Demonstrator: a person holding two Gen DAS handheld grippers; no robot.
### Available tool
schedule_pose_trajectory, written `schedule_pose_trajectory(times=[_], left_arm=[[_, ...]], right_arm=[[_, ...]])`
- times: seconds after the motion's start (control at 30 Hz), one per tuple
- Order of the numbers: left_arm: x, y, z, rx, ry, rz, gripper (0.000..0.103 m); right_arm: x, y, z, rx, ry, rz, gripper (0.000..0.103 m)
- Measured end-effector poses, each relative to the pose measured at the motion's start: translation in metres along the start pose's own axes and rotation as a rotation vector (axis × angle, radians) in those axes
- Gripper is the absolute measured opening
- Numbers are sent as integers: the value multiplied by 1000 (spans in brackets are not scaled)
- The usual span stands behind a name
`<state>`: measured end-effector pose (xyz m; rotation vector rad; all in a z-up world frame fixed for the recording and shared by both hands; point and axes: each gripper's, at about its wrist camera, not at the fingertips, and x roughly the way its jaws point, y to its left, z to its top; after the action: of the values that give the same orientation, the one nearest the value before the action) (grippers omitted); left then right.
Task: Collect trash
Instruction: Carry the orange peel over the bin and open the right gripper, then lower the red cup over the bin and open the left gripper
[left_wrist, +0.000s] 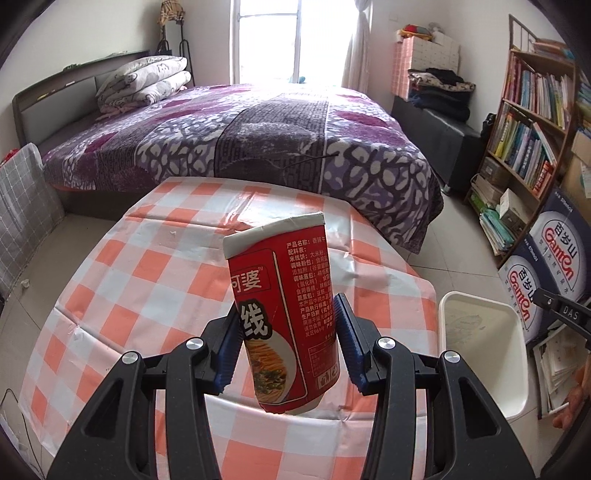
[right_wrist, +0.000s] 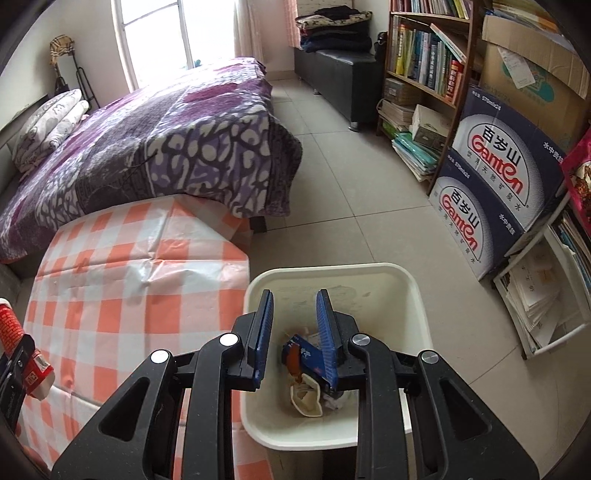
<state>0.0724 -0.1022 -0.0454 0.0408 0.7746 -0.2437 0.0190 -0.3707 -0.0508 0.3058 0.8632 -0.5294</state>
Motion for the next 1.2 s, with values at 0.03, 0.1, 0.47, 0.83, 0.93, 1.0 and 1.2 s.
schedule_pose_trajectory(times=[0.03, 0.1, 0.47, 0.83, 0.93, 1.0, 1.2], left_arm=[[0, -4, 0, 6, -1, -7, 47], [1, -12, 0, 15, -4, -25, 47], [8, -73, -6, 74, 25, -233, 47], [33, -153, -22, 118, 188, -486, 47], [38, -179, -26, 168, 221, -532, 49], [42, -193, -25, 174, 244, -582, 54], [31, -198, -16, 153, 247, -633, 64]], right_arm=[[-1, -7, 1, 14, -3, -3, 29], [-4, -17, 1, 31, -22, -14, 41], [-27, -63, 10, 109, -133, -71, 80], [-48, -102, 17, 251, -204, -42, 89], [-53, -111, 19, 301, -227, -31, 93], [-56, -116, 19, 336, -241, -24, 94], [-64, -126, 18, 378, -273, 11, 95]])
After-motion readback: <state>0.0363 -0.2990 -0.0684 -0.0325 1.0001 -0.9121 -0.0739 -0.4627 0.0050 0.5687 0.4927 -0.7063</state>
